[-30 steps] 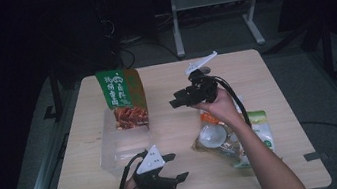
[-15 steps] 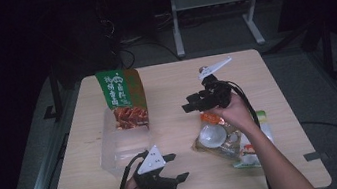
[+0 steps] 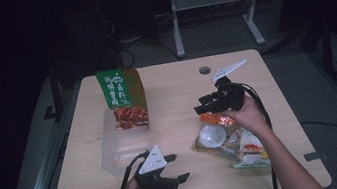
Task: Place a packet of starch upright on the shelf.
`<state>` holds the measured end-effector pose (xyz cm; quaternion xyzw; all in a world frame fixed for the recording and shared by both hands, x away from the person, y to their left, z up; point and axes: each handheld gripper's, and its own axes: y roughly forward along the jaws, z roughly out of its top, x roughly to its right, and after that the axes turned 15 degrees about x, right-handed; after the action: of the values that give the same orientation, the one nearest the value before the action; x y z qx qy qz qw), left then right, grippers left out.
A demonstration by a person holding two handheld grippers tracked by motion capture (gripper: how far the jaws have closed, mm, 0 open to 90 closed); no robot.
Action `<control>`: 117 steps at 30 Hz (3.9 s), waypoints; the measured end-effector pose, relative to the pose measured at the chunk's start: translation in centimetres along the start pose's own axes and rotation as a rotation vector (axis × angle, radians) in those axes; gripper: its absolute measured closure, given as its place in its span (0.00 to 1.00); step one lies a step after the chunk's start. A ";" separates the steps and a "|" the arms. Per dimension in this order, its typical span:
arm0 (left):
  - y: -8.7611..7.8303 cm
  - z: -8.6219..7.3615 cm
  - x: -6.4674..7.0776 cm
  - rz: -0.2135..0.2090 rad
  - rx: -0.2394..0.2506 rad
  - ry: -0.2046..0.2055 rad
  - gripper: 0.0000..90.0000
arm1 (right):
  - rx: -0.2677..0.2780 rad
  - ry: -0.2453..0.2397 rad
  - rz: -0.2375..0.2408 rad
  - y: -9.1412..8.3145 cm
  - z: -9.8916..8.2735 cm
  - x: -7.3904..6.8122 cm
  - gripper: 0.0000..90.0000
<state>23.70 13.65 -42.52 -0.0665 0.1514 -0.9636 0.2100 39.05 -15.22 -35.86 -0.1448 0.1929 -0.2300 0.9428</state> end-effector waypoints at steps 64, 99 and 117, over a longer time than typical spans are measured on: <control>0.3 -0.1 0.1 -0.019 0.003 -0.011 0.33 | -0.109 0.211 -0.225 -6.2 -9.2 5.7 0.55; 3.8 2.0 -0.8 0.007 0.006 -0.053 0.33 | 0.081 -0.012 0.007 -5.6 -7.3 -0.5 1.00; 7.6 2.1 -3.2 0.112 -0.030 -0.110 0.39 | 0.083 -0.109 0.088 -5.8 -7.1 -2.1 1.00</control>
<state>29.86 7.89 -43.15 -0.1139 0.1577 -0.9428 0.2707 32.09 -20.42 -39.48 -0.1091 0.1375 -0.1877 0.9664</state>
